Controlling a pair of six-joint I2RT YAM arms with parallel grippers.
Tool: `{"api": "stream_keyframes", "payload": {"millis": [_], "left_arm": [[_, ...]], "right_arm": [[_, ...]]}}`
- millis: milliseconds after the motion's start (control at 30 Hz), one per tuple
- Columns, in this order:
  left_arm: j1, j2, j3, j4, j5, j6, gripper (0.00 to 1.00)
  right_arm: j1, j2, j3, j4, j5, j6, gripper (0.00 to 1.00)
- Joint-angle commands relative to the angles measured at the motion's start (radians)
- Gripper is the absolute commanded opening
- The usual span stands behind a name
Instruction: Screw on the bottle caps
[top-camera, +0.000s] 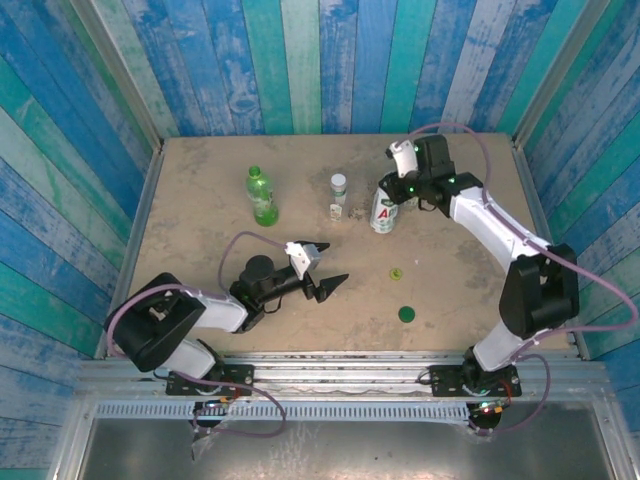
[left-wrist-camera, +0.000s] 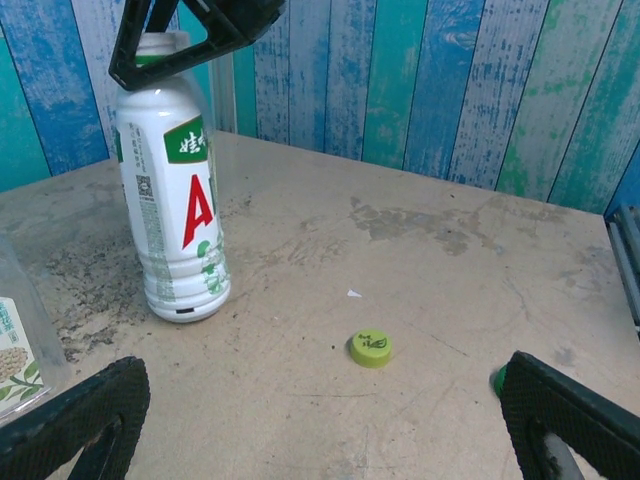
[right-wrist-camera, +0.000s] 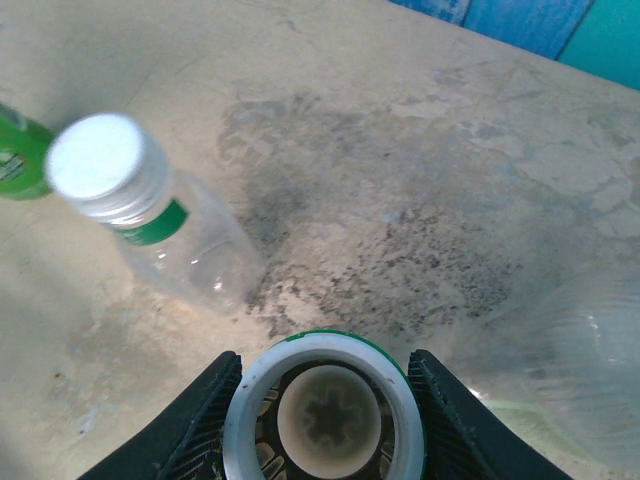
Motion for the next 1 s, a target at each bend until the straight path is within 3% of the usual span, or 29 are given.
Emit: {"api": "stream_keyframes", "payload": {"millis": [0, 200, 333, 633, 967], "left_arm": [[0.004, 0.099, 0.004, 0.111, -0.04, 0.004, 0.94], [0.013, 0.254, 0.041, 0.288, -0.002, -0.044, 0.99], [0.012, 0.328, 0.072, 0.34, 0.035, -0.042, 0.98], [0.012, 0.384, 0.124, 0.357, 0.098, -0.016, 0.9], [0.011, 0.407, 0.16, 0.353, 0.146, -0.026, 0.68]], "right_arm": [[0.053, -0.088, -0.078, 0.002, 0.009, -0.007, 0.36], [0.197, -0.24, -0.232, 0.034, 0.049, 0.02, 0.36], [0.281, -0.314, -0.299, 0.035, -0.038, -0.002, 0.36], [0.33, -0.387, -0.357, 0.022, -0.094, -0.042, 0.38], [0.363, -0.341, -0.327, -0.023, -0.085, -0.091, 0.38]]}}
